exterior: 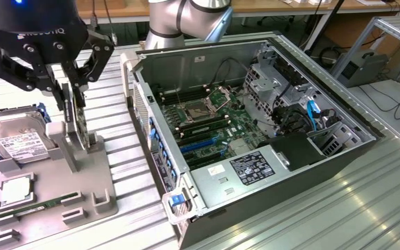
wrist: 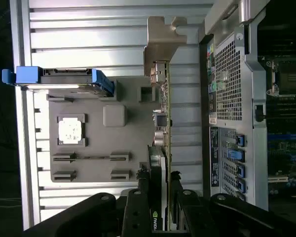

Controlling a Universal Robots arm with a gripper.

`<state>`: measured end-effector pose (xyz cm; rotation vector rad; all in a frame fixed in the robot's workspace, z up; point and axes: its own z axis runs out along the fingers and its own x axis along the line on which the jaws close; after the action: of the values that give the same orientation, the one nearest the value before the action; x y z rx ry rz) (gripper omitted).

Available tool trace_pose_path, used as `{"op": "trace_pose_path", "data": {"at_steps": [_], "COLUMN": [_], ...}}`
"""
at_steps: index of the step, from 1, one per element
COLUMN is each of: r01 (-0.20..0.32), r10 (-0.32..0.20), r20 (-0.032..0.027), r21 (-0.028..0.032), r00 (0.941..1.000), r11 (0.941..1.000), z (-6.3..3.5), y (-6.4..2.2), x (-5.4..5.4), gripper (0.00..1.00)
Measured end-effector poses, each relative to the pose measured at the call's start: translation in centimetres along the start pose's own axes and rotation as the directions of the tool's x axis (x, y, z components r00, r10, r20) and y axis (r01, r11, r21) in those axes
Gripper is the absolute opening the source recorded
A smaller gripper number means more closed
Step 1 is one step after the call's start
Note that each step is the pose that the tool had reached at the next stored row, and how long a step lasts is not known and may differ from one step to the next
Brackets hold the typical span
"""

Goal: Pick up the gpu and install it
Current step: 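Pick up the gpu and move the gpu toward the slot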

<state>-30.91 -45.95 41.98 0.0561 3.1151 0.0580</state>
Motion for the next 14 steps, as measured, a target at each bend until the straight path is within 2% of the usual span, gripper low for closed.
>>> {"op": "trace_pose_path", "data": {"at_steps": [1, 6, 10, 14], "r01": [0.0, 0.0, 0.0, 0.0], "r10": [0.0, 0.0, 0.0, 0.0], "r20": [0.0003, 0.0002, 0.0003, 0.0003], "r21": [0.0086, 0.0088, 0.0086, 0.0086], "r00": [1.0, 1.0, 1.0, 1.0], "r11": [1.0, 1.0, 1.0, 1.0], "z": [-1.99, -2.04, -2.01, -1.98], "y": [0.07, 0.09, 0.12, 0.16], "x": [0.0, -0.1, -1.0, -2.4], "gripper": [0.27, 0.27, 0.27, 0.27]}}
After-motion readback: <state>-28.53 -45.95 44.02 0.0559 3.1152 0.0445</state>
